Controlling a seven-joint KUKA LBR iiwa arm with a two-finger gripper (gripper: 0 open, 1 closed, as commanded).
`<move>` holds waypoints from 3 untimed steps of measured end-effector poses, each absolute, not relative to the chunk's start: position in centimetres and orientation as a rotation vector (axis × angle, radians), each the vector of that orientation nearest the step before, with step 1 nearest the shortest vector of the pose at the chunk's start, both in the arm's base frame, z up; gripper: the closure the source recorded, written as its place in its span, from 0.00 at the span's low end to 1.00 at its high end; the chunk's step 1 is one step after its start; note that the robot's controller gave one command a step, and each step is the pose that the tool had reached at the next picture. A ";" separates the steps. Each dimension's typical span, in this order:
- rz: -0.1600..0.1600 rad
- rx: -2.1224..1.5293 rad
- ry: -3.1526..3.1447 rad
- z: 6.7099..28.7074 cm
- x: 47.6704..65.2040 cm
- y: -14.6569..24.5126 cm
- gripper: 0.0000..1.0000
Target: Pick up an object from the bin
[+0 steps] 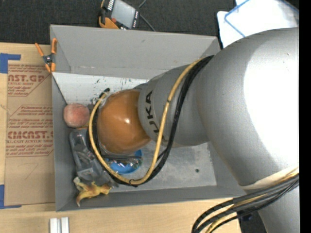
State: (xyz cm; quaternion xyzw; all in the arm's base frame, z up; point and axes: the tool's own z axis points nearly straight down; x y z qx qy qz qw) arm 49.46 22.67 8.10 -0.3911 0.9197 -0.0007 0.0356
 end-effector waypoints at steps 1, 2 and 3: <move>0.008 -1.212 2.811 7.8 49.6 18.4 0.00; -0.030 -1.710 2.519 7.9 49.3 19.8 0.00; -0.007 -1.644 2.592 13.1 48.5 19.0 0.00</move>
Offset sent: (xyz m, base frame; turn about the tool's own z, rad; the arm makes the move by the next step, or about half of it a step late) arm -0.0153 -0.0101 -0.0110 -0.5250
